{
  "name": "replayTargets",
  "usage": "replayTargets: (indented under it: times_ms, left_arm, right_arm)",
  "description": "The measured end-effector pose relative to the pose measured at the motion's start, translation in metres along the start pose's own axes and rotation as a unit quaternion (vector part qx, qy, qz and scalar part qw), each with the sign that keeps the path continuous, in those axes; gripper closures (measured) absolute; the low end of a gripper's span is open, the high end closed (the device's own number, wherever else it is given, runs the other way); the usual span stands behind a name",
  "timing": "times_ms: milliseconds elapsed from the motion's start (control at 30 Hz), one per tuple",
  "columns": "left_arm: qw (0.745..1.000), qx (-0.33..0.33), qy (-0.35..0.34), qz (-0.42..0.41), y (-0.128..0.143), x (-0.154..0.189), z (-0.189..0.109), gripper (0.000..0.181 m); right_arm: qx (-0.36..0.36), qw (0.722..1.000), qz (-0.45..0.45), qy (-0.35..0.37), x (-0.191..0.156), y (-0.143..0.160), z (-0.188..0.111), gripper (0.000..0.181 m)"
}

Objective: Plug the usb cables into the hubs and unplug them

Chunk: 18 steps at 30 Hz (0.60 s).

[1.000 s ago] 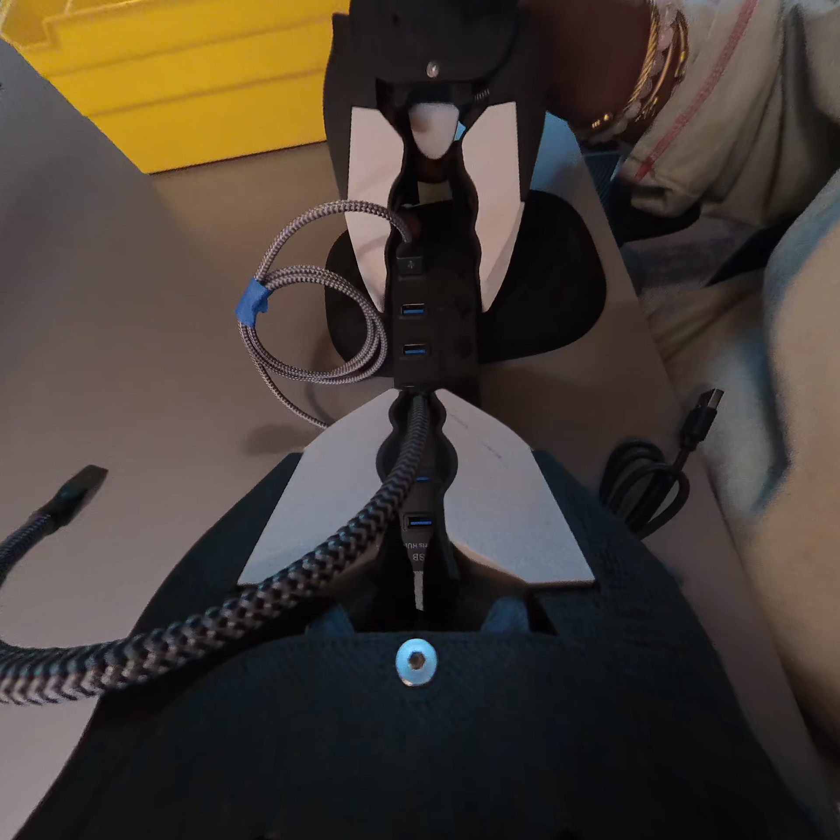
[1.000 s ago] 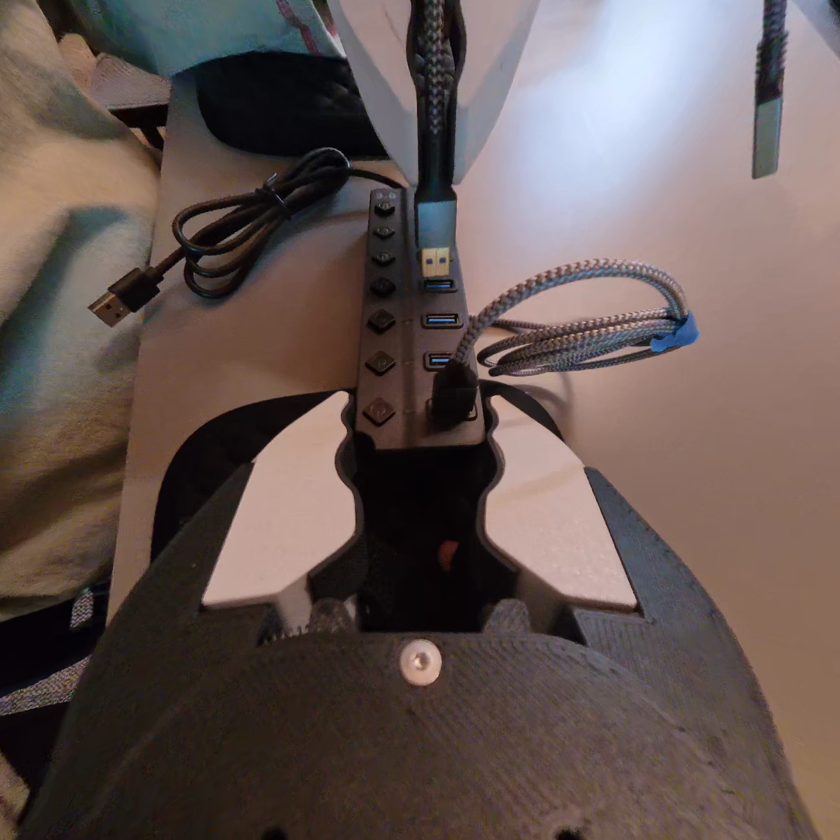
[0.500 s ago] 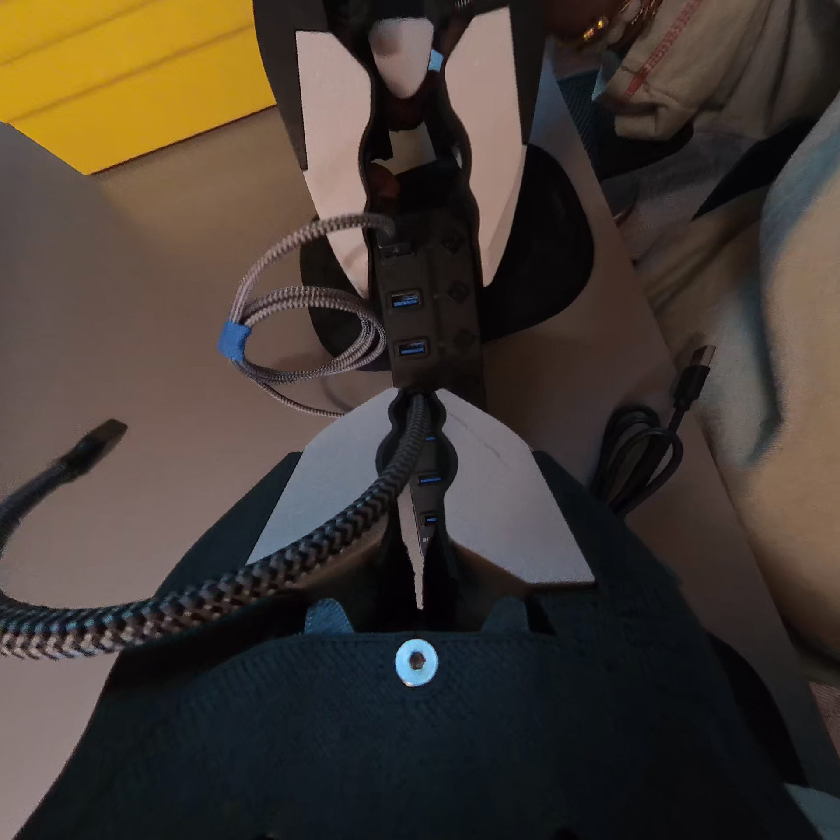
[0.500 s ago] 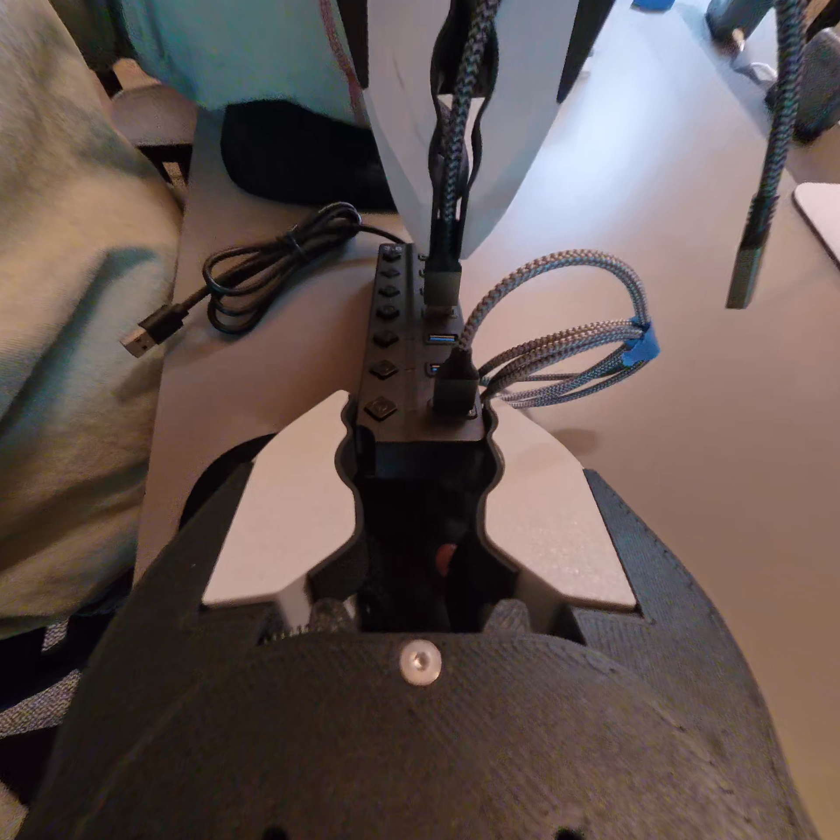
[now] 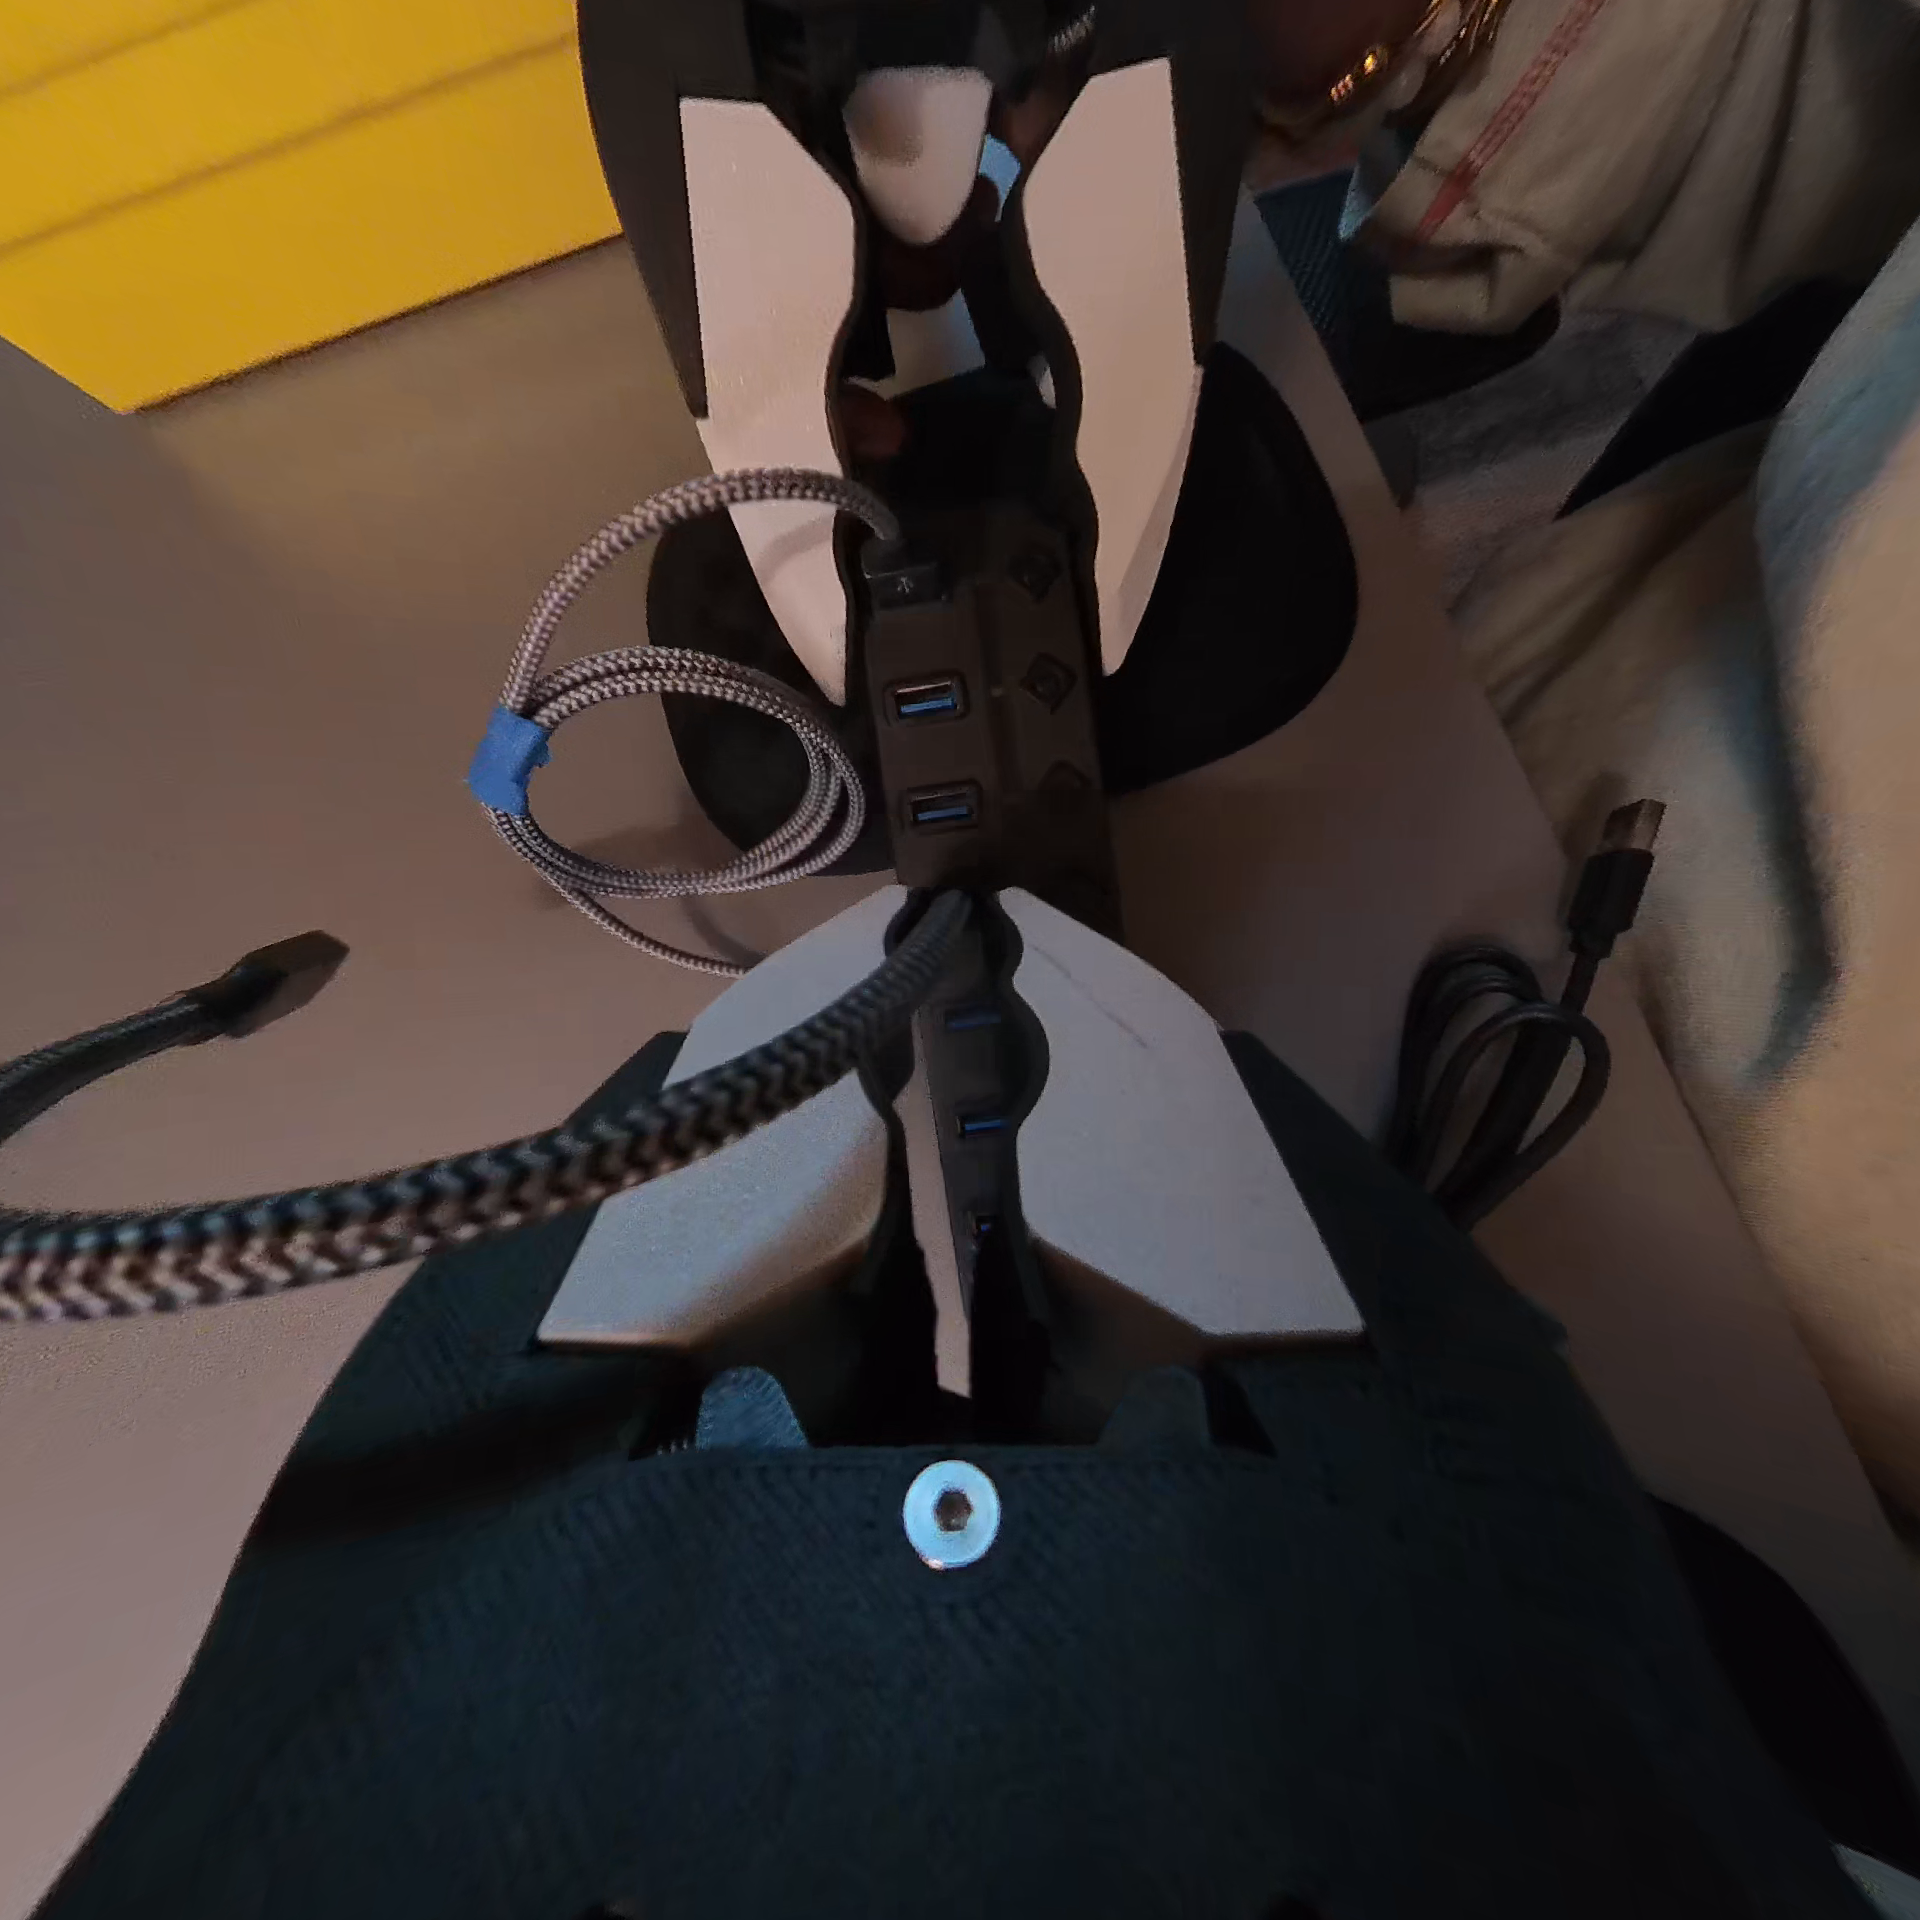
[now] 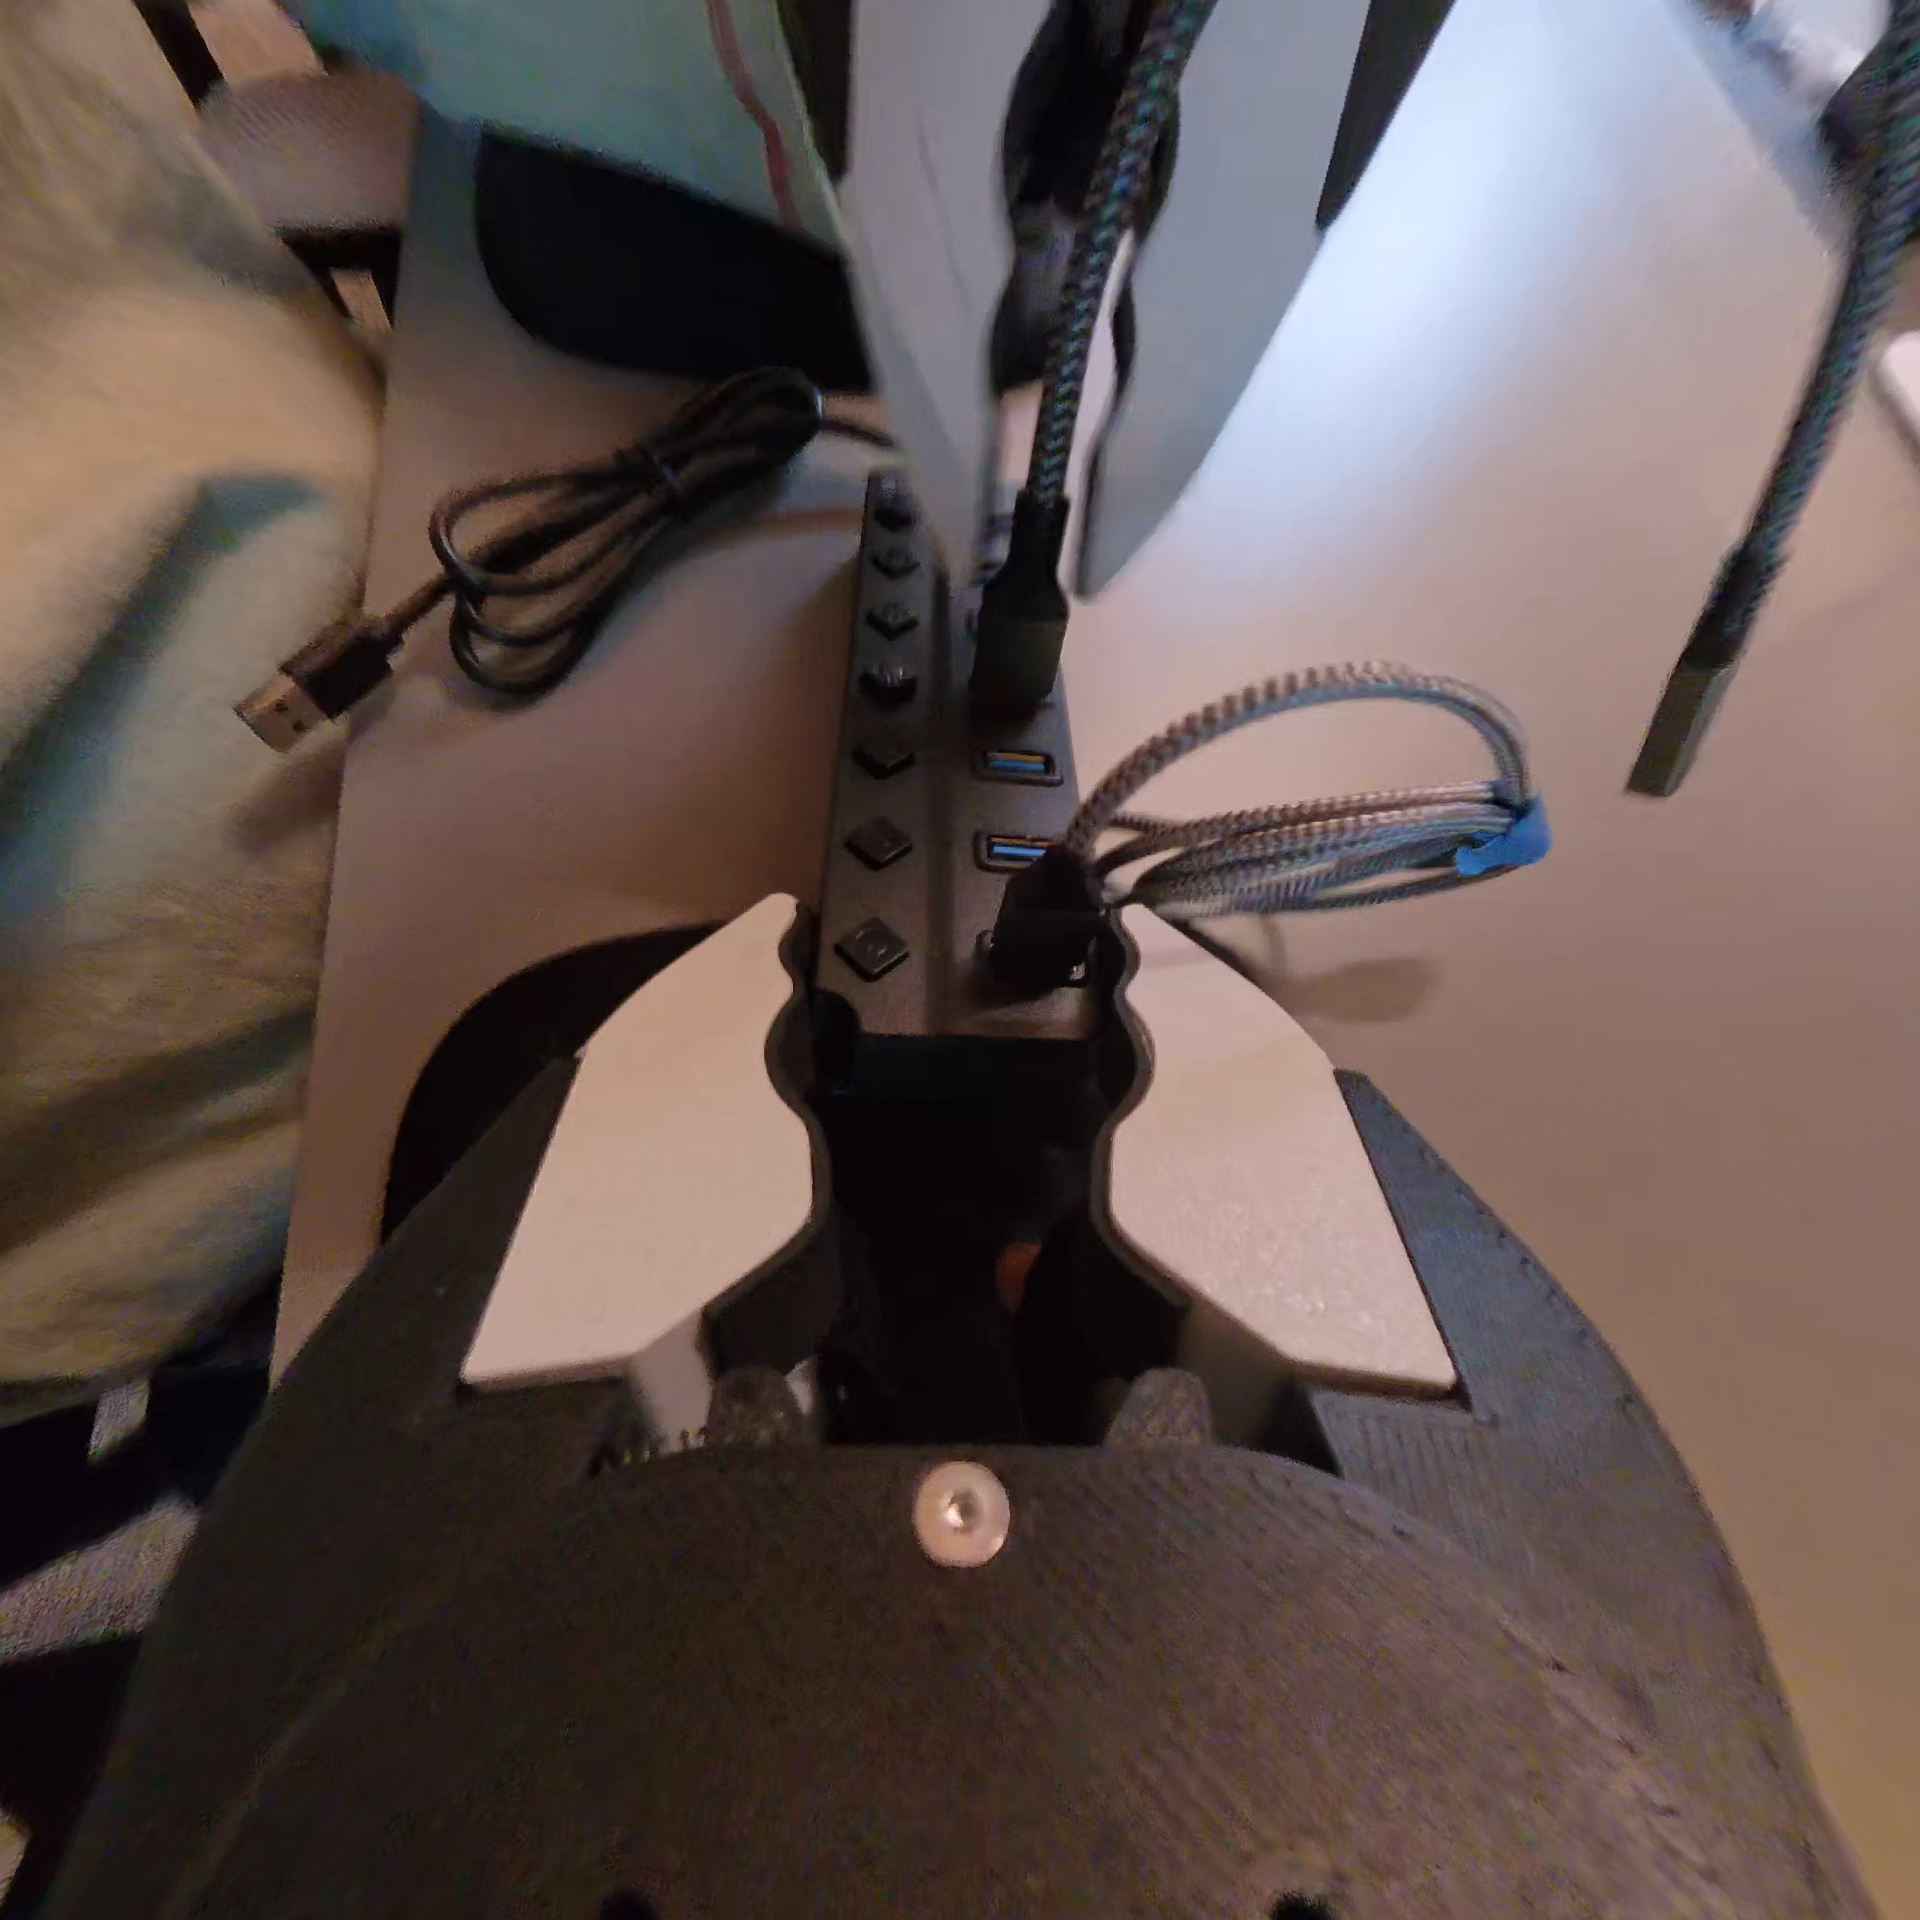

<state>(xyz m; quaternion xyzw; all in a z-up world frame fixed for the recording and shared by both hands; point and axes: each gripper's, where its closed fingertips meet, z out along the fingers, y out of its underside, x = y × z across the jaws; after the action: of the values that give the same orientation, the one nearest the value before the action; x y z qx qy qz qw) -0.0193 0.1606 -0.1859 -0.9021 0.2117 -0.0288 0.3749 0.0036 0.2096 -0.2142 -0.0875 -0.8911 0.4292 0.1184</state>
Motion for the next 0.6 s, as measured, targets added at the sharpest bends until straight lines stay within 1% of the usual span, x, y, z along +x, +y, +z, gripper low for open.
replayTargets:
  times_ms: [33,67,100,133,200,267,300,367,400,467,500,533,567,600]
  left_arm:
    - [1.000,-0.001,-0.005,0.004,0.003,0.000,0.000,0.154]
    - [1.000,-0.020,-0.015,-0.006,0.012,-0.002,0.002,0.122]
    - [0.999,-0.029,-0.017,-0.025,0.020,-0.001,0.005,0.099]
    - [0.999,-0.022,-0.009,-0.044,0.024,0.004,0.007,0.088]
    - [0.999,-0.020,-0.008,-0.045,0.031,0.013,0.015,0.087]
    - [0.999,-0.045,-0.028,-0.014,0.042,0.017,0.025,0.098]
    - [0.998,-0.049,-0.044,-0.001,0.044,0.015,0.029,0.112]
    - [0.995,-0.035,-0.094,0.018,0.041,0.005,0.029,0.126]
    - [0.993,-0.022,-0.113,0.020,0.038,0.002,0.026,0.126]
    - [0.986,0.026,-0.163,0.003,0.024,-0.007,0.012,0.126]
    - [0.979,0.056,-0.195,-0.013,0.016,-0.013,0.001,0.125]
    - [0.968,0.083,-0.234,-0.030,0.008,-0.021,-0.011,0.126]
    - [0.952,0.109,-0.281,-0.047,0.001,-0.030,-0.025,0.126]
    - [0.933,0.135,-0.328,-0.066,-0.005,-0.039,-0.040,0.124]
  right_arm:
    - [0.027,1.000,0.001,0.000,0.000,-0.006,-0.002,0.128]
    - [0.049,0.999,-0.005,0.002,0.000,-0.012,-0.006,0.128]
    - [0.050,0.999,-0.016,0.007,0.001,-0.014,-0.009,0.128]
    - [0.042,0.999,-0.027,0.014,0.002,-0.013,-0.011,0.128]
    - [0.037,0.998,-0.039,0.019,0.002,-0.016,-0.012,0.128]
    - [0.053,0.997,-0.052,0.020,0.000,-0.026,-0.014,0.128]
    - [0.063,0.996,-0.060,0.021,-0.001,-0.033,-0.015,0.128]
    - [0.075,0.993,-0.078,0.039,0.002,-0.044,-0.020,0.128]
    - [0.091,0.990,-0.087,0.060,0.006,-0.052,-0.024,0.127]
    - [0.158,0.976,-0.081,0.129,0.022,-0.075,-0.040,0.124]
    - [0.207,0.962,-0.062,0.167,0.031,-0.088,-0.052,0.118]
    - [0.265,0.943,-0.030,0.201,0.040,-0.100,-0.067,0.112]
    - [0.327,0.917,0.014,0.226,0.049,-0.110,-0.081,0.112]
    - [0.390,0.888,0.064,0.235,0.055,-0.118,-0.093,0.114]
